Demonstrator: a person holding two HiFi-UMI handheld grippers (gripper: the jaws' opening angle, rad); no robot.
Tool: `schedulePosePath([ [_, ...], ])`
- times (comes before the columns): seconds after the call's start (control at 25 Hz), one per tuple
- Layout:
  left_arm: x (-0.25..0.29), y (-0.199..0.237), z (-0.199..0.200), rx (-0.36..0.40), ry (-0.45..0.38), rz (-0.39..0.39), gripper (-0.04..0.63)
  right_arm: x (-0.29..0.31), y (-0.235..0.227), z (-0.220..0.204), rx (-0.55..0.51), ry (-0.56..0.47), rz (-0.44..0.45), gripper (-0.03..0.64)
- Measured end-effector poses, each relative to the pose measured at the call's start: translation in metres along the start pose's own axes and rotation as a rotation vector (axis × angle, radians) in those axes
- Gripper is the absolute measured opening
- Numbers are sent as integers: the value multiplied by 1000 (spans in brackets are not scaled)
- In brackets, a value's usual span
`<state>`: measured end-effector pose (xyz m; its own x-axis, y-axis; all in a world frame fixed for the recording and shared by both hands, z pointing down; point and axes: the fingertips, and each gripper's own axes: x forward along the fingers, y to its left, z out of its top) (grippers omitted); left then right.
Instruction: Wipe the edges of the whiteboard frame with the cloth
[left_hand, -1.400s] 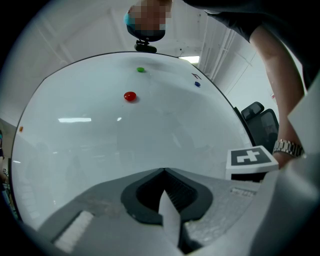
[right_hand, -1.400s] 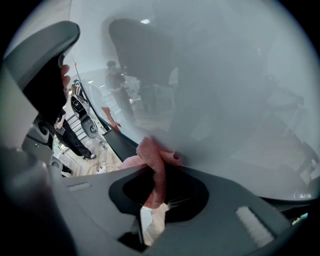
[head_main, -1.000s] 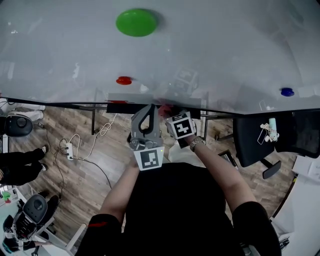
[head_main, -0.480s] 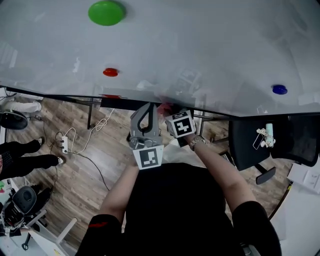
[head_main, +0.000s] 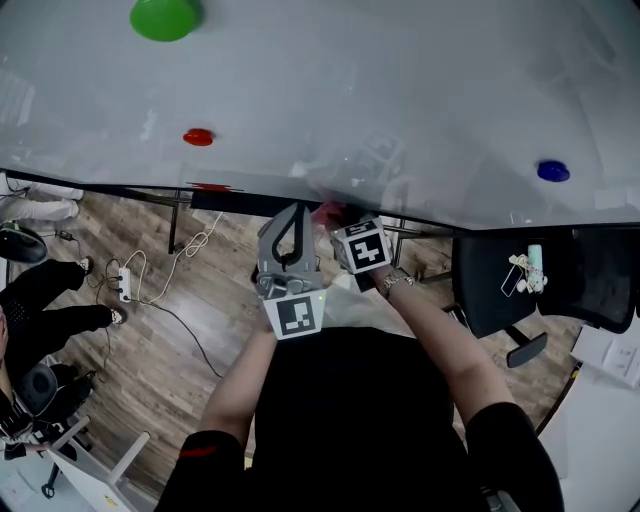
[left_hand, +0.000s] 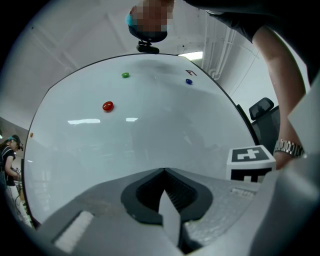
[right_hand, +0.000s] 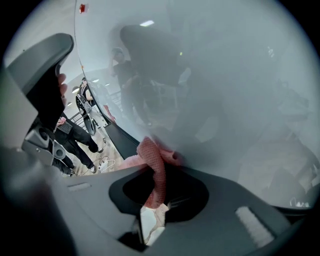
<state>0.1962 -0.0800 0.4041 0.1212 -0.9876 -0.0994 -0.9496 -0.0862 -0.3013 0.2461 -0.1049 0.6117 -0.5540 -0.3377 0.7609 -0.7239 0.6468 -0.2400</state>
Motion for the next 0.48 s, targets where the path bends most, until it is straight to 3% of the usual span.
schedulePosePath([
  [0.48,7,-9,5,-18,-39,-139,-3,-7,-20,-8,83,-11,-87,58],
])
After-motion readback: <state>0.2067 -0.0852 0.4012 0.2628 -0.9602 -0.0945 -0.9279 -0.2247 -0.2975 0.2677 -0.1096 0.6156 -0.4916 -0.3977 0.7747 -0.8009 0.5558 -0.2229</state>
